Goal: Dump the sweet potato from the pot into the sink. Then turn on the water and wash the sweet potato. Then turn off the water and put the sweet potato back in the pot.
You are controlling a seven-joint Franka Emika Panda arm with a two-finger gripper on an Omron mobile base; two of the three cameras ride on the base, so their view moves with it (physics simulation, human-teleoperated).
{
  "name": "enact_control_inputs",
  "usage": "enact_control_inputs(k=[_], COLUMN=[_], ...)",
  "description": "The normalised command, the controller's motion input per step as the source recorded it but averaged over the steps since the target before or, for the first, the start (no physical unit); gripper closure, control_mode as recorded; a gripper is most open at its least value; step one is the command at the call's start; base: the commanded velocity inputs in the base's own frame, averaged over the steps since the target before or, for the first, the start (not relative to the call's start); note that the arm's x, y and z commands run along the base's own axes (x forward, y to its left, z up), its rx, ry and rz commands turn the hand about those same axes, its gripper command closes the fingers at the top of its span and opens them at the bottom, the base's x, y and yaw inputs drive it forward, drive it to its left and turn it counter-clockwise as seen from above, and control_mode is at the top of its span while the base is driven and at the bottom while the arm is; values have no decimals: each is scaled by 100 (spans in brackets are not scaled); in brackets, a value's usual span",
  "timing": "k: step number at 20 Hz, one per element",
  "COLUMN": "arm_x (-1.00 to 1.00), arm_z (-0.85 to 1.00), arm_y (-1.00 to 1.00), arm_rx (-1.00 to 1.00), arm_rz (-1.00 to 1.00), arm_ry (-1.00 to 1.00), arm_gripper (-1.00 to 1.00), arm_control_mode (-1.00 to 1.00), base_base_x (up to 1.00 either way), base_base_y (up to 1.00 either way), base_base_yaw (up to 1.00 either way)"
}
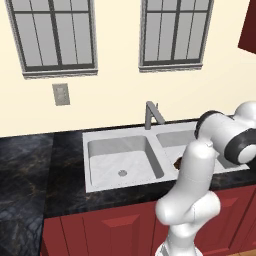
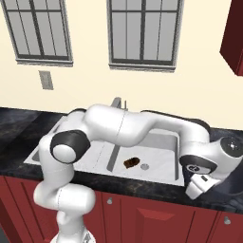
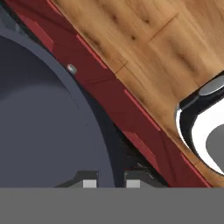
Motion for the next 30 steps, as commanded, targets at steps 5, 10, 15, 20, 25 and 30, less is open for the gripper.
enact_control_inputs(k=[5, 10, 15, 20, 25, 30], arm_x=[24, 24, 26, 40, 34, 42], arm_z=[-7, -24, -33, -21, -38, -62], arm_y=[0, 0, 0, 14, 30, 23], arm_rx=[-3, -10, -14, -15, -18, -18], arm_rz=[0, 0, 0, 0, 0, 0], arm_ry=[-27, -6, 2, 5, 13, 20], arm_gripper=[100, 100, 100, 100, 100, 100], arm_control_mode=[-100, -100, -100, -100, -100, -100], base_base_x=[0, 0, 0, 0, 0, 0], base_base_y=[0, 0, 0, 0, 0, 0], base_base_yaw=[0, 0, 0, 0, 0, 0])
